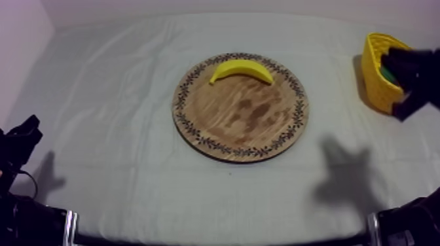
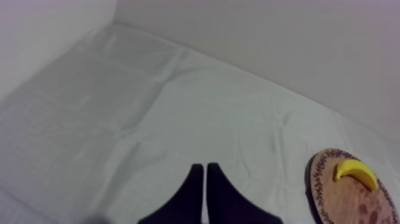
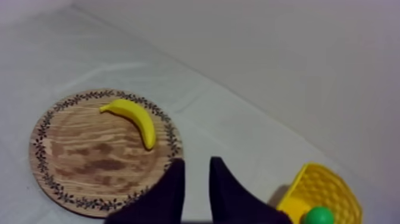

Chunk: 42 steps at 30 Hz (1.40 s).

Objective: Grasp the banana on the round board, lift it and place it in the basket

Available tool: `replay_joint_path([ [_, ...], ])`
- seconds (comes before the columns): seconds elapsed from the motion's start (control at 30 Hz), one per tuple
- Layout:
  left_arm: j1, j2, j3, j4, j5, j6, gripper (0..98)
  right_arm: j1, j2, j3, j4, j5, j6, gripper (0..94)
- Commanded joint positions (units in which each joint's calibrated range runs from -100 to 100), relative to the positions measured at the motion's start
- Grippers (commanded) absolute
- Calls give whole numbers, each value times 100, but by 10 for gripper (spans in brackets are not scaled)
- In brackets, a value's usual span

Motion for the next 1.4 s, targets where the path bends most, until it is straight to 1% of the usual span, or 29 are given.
replay_joint_path([
  [0.0, -2, 3, 4, 1, -2, 1, 1, 13, 934, -1791, 39, 503, 66, 195],
  [0.13, -2, 3, 4, 1, -2, 1, 1, -30, 1892, -3156, 365, 1175, -49, 224],
  [0.2, -2, 3, 4, 1, -2, 1, 1, -66, 2374, -3673, 516, 1369, -93, 236],
  [0.27, -2, 3, 4, 1, -2, 1, 1, -109, 2872, -4122, 603, 1536, -76, 244],
  [0.47, -2, 3, 4, 1, -2, 0, 1, -254, 4206, -4986, 655, 1974, 102, 267],
  [0.57, -2, 3, 4, 1, -2, 0, 1, -327, 4775, -5231, 635, 2160, 261, 299],
  [0.63, -2, 3, 4, 1, -2, 1, 1, -370, 5140, -5453, 685, 2382, 339, 328],
  [0.7, -2, 3, 4, 1, -2, 1, 1, -435, 5481, -5687, 861, 2647, 313, 362],
  [0.8, -2, 3, 4, 1, -2, 1, 1, -536, 5923, -5878, 1215, 2941, 192, 386],
  [0.87, -2, 3, 4, 1, -2, 1, 1, -592, 6162, -5892, 1406, 3036, 141, 374],
  [0.97, -2, 3, 4, 1, -2, 1, 1, -682, 6458, -5865, 1615, 3104, 116, 331],
  [1.07, -2, 3, 4, 1, -2, 1, 1, -807, 6722, -5868, 1831, 3210, 79, 213],
  [1.13, -2, 3, 4, 1, -2, 1, 1, -883, 6882, -5858, 1921, 3233, 71, 182],
  [1.23, -2, 3, 4, 1, -2, 1, 1, -1009, 7080, -5841, 2023, 3244, 79, 191],
  [1.37, -2, 3, 4, 1, -2, 1, 1, -1086, 7277, -5931, 2143, 3407, 26, 243],
])
